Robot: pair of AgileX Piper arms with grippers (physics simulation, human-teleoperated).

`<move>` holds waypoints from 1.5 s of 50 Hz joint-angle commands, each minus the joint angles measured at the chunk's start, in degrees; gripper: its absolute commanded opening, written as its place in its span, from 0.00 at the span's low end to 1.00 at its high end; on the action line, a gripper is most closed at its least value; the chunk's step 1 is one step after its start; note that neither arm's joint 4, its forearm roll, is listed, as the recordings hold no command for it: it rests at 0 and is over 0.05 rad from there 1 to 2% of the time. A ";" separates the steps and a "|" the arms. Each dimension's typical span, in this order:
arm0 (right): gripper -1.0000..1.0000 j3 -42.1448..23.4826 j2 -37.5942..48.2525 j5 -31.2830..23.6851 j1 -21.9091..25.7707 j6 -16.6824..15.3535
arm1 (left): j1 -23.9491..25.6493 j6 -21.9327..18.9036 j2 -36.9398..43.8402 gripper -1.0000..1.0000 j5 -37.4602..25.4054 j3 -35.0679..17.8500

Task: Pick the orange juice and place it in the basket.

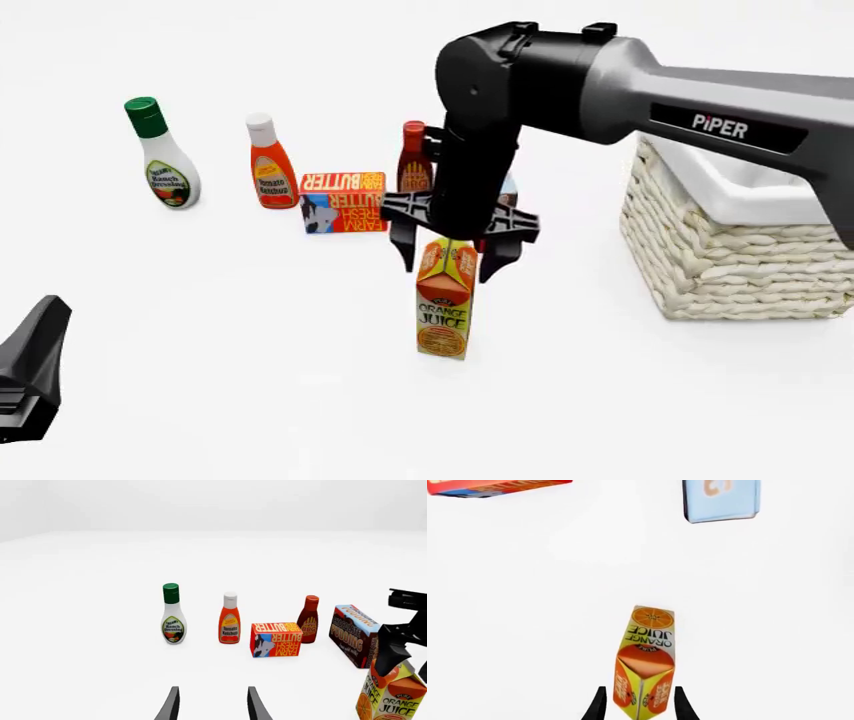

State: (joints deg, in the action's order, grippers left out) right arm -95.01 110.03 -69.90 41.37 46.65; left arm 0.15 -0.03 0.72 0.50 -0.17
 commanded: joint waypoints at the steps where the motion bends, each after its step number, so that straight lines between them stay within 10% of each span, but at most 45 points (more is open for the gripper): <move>1: 1.00 -0.44 0.97 0.00 0.20 0.08 | 0.00 0.00 -0.01 1.00 0.00 0.00; 64: 1.00 0.22 3.53 0.00 -0.79 -0.60 | 0.01 -0.02 0.00 1.00 0.00 0.00; 65: 0.00 -0.13 3.74 0.00 -0.75 -0.77 | 0.00 -0.01 0.00 1.00 0.00 0.00; 75: 0.00 0.11 3.73 0.00 -0.97 -1.05 | 0.01 -0.01 0.01 1.00 0.00 0.00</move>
State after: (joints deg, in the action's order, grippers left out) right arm -95.28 113.30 -69.69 40.75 45.37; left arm 0.16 -0.04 0.72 0.50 -0.17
